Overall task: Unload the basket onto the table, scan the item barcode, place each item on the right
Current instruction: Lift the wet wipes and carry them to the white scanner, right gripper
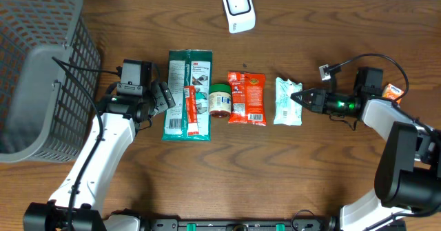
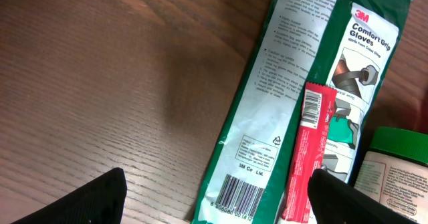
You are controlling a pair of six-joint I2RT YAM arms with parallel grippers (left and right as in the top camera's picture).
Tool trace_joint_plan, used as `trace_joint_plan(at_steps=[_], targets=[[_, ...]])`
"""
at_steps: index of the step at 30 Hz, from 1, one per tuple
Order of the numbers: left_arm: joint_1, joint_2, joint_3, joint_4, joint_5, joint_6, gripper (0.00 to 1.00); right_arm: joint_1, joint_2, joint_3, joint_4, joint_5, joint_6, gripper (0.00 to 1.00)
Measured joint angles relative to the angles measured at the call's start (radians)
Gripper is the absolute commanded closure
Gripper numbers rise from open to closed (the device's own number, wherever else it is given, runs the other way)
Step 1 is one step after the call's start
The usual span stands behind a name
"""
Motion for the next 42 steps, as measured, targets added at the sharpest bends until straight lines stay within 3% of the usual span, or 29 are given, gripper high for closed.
trace_joint_plan(at_steps=[7,11,16,24,35,42], targets=[[0.000,0.000,0.000,0.000,0.000,0.000,0.13,0.021,-0.185,0.016,-0.079,0.091,0.073,0.99],[0.000,0.000,0.000,0.000,0.000,0.000,0.13,0.084,-0.296,0.069,-0.207,0.204,0.108,0.99],[0.000,0.000,0.000,-0.001,0.000,0.000,0.13,0.227,-0.330,0.306,-0.522,0.417,0.092,0.99],[0.000,0.000,0.000,0.000,0.000,0.000,0.13,0.434,-0.330,0.571,-0.609,0.692,0.060,0.99],[0.000,0.000,0.000,0.000,0.000,0.000,0.13,0.566,-0.136,1.054,-0.721,1.047,-0.051,0.99],[0.000,0.000,0.000,0.000,0.000,0.000,0.13,0.662,0.067,1.164,-0.507,1.290,-0.176,0.99]])
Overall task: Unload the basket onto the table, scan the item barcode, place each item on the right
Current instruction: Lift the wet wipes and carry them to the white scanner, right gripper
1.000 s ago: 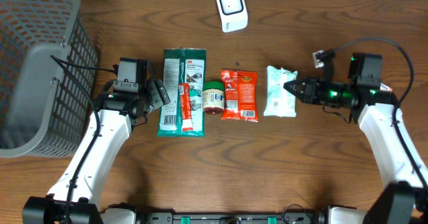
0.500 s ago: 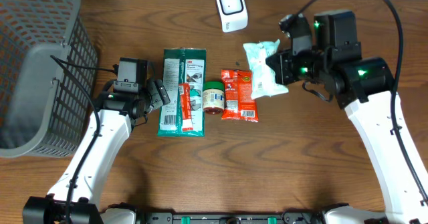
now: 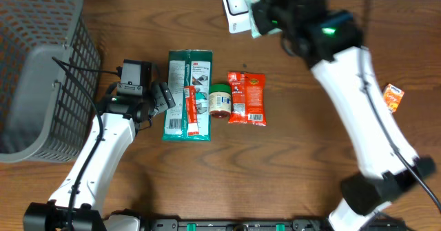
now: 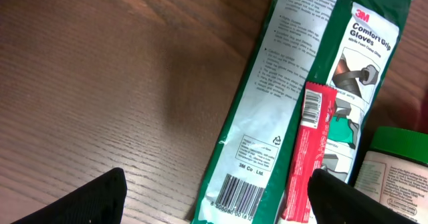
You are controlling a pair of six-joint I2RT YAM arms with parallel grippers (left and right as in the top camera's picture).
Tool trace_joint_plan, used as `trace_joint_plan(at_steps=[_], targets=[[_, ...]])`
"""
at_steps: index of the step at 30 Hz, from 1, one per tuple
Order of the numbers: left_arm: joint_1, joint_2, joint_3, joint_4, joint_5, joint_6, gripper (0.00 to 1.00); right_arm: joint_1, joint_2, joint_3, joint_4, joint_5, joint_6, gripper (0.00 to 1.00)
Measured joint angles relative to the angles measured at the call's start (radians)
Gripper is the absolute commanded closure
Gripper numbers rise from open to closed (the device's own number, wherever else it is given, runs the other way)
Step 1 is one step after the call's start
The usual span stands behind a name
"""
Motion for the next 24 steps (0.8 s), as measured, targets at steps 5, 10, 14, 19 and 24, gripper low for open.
trace_joint_plan(at_steps=[5,10,14,19,24], targets=[[0.000,0.000,0.000,0.001,0.000,0.000,0.13,0.043,0.147,0.001,0.198,0.163,-0.151,0.99],[0.000,0.000,0.000,0.001,0.000,0.000,0.13,0.073,0.276,0.001,0.402,0.296,-0.293,0.99],[0.000,0.000,0.000,0.000,0.000,0.000,0.13,0.088,0.387,0.001,0.613,0.388,-0.433,0.99],[0.000,0.000,0.000,0.000,0.000,0.000,0.13,0.090,0.513,0.001,0.886,0.446,-0.586,0.99],[0.000,0.000,0.000,0.001,0.000,0.000,0.13,0.090,0.622,0.001,1.153,0.473,-0.740,0.99]])
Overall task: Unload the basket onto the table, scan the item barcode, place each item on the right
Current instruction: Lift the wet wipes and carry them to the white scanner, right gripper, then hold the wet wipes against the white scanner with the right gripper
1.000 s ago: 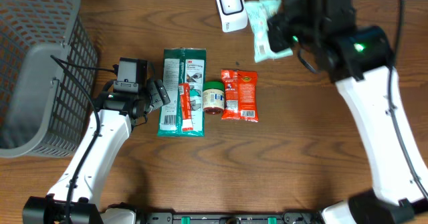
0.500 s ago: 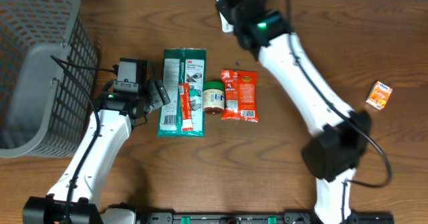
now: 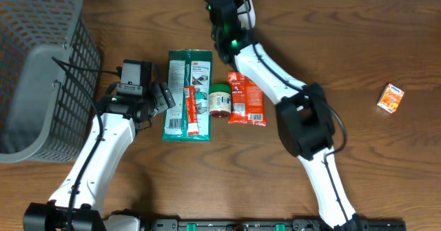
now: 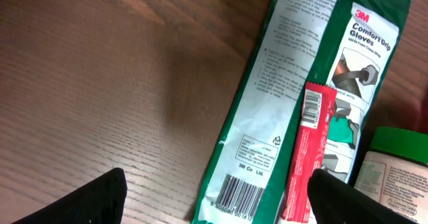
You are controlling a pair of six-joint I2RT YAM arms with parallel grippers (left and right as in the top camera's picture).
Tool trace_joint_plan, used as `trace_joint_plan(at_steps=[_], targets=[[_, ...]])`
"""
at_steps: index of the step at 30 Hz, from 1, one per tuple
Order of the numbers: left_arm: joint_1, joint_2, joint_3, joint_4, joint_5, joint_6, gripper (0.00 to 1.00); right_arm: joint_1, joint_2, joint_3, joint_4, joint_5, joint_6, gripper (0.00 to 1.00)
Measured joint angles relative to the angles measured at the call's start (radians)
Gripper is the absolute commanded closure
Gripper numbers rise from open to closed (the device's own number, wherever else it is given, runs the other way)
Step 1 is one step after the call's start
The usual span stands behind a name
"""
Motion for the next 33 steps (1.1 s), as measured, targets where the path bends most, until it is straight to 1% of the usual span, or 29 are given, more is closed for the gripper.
trace_joint_plan(at_steps=[3,9,14,24,30,33], targets=[[0.000,0.000,0.000,0.000,0.000,0.000,0.13,0.000,0.051,0.000,0.098,0.008,-0.084,0.99],[0.000,0.000,0.000,0.000,0.000,0.000,0.13,-0.001,0.124,0.000,0.118,0.014,-0.149,0.99],[0.000,0.000,0.000,0.000,0.000,0.000,0.13,-0.001,0.178,0.000,0.106,0.016,-0.153,0.99],[0.000,0.000,0.000,-0.001,0.000,0.000,0.13,-0.003,0.181,0.002,0.113,-0.010,-0.145,0.99],[0.000,0.000,0.000,0.000,0.000,0.000,0.13,-0.008,0.181,0.003,0.261,-0.032,-0.159,0.99],[0.000,0.000,0.000,0.000,0.000,0.000,0.13,-0.009,0.181,0.003,0.280,-0.045,-0.184,0.99]])
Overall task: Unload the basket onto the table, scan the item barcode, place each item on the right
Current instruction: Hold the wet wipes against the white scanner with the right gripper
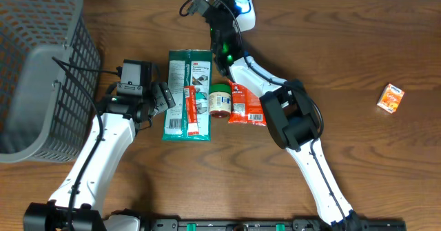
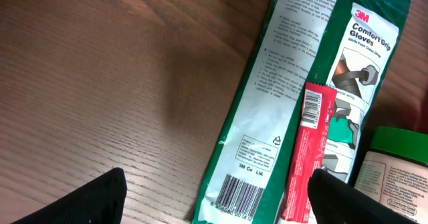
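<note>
The white scanner (image 1: pixel 245 12) stands at the table's far edge. My right gripper reaches up right beside it, on its left, and a sliver of the pale green packet shows at its tip; the rest of the packet is hidden. My left gripper (image 1: pixel 162 94) rests open on the table, left of the green 3M gloves pack (image 2: pixel 301 83). Its black fingertips (image 2: pixel 100 197) frame the pack's barcode (image 2: pixel 231 198) and the red stick packet (image 2: pixel 311 150).
A green-lidded jar (image 1: pixel 220 100) and a red snack packet (image 1: pixel 247 98) lie right of the gloves pack. A small orange box (image 1: pixel 390 96) sits far right. A grey mesh basket (image 1: pixel 34 65) fills the left side.
The right arm has shifted a little at the far edge, its gripper now just left of the scanner. The left arm and the items on the table have not moved.
My right gripper was shut on the edge of the pale green packet lying right of the red snack packet. Then the packet was off the table, held up by the scanner. Since then it has stayed at the far edge beside the scanner. The left arm stayed still.
</note>
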You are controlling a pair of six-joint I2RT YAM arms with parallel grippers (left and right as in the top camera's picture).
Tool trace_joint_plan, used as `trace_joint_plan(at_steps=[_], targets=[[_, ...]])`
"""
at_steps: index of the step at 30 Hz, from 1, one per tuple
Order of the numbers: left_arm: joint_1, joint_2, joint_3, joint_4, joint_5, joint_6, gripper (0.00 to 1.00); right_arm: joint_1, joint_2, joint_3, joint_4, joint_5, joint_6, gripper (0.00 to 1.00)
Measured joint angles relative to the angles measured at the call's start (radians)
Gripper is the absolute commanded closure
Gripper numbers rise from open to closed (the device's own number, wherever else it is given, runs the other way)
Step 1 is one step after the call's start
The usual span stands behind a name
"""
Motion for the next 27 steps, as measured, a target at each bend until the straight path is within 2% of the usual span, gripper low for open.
trace_joint_plan(at_steps=[15,27], targets=[[0.000,0.000,0.000,0.000,0.000,0.000,0.13,-0.023,0.000,0.001,-0.150,-0.045,-0.021,0.99],[0.000,0.000,0.000,0.000,0.000,0.000,0.13,-0.010,0.000,0.003,-0.190,-0.017,0.103,0.99]])
